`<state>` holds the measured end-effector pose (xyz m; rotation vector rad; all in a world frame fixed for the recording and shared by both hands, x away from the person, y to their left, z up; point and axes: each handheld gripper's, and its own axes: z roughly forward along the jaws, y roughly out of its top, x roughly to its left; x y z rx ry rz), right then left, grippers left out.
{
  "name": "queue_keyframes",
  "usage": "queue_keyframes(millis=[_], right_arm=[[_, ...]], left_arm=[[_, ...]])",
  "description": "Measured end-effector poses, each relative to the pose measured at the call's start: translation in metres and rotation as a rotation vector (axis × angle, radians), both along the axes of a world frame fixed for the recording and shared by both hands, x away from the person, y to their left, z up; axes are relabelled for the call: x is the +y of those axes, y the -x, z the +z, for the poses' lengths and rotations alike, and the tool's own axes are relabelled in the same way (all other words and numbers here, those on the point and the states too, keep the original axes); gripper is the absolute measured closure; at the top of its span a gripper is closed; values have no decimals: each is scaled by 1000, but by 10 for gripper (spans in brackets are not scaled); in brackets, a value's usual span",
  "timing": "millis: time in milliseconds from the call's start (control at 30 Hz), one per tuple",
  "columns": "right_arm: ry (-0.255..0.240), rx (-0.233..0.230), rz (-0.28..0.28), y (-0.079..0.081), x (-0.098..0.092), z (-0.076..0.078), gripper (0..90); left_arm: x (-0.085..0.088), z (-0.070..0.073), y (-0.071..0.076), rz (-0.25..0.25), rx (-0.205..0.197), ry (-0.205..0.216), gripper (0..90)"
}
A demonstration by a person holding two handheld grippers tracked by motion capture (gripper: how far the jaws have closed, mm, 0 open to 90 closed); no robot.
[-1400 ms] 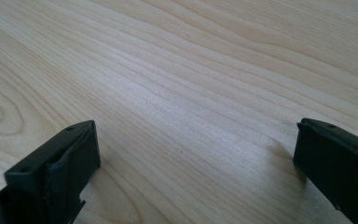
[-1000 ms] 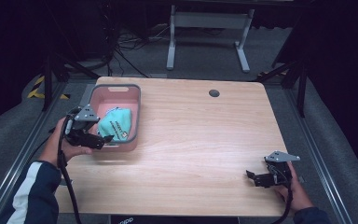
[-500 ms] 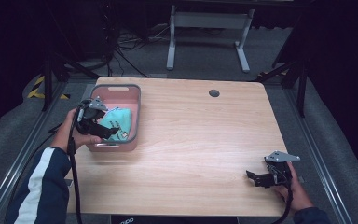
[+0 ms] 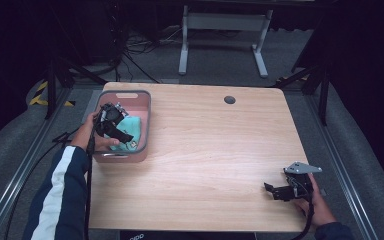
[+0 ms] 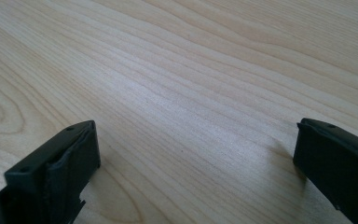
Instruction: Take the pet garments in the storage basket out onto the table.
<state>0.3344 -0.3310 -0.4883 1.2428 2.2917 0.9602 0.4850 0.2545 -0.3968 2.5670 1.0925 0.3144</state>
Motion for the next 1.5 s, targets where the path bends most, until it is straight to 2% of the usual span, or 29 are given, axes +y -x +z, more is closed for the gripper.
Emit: queue_keyframes(millis=[67,167,200,300,333,400,433,567,667,800,833,900,1000,1067,1167,1367,1433,1500], right_arm=[[0,0,0,0,0,0,7],[0,0,0,0,0,0,7],[0,0,0,0,0,0,7],[0,0,0,0,0,0,7],[0,0,0,0,0,0,7],[-1,0,0,0,0,0,7],[0,0,0,0,0,0,7],[0,0,0,0,0,0,7],[0,0,0,0,0,0,7],[0,0,0,0,0,0,7],[0,0,0,0,0,0,7],[0,0,0,0,0,0,7],[0,0,0,0,0,0,7],[0,0,0,0,0,0,7],[0,0,0,0,0,0,7],[0,0,0,0,0,0,7],[0,0,0,0,0,0,7],[0,0,0,0,0,0,7]], left_arm=[[1,-5,-5,10,26,-26,173],[2,-13,-11,27,60,-32,172],[2,-13,-11,27,60,-32,174],[-1,-22,-17,30,119,-93,176],[-3,-24,-19,23,126,-104,176],[-5,-27,-20,39,134,-118,168],[-8,-29,-22,32,138,-157,163],[-13,-37,-26,28,165,-180,147],[-13,-39,-29,34,179,-186,144],[-15,-38,-30,41,219,-179,203],[-14,-37,-31,40,229,-167,224],[-13,-37,-30,39,250,-117,340],[-10,-35,-29,44,238,-96,466],[-10,-35,-30,54,239,-92,546],[-9,-34,-29,59,219,-89,641],[-12,-33,-26,52,196,-113,719],[-12,-32,-25,45,162,-129,745],[-10,-30,-24,68,132,-127,757]])
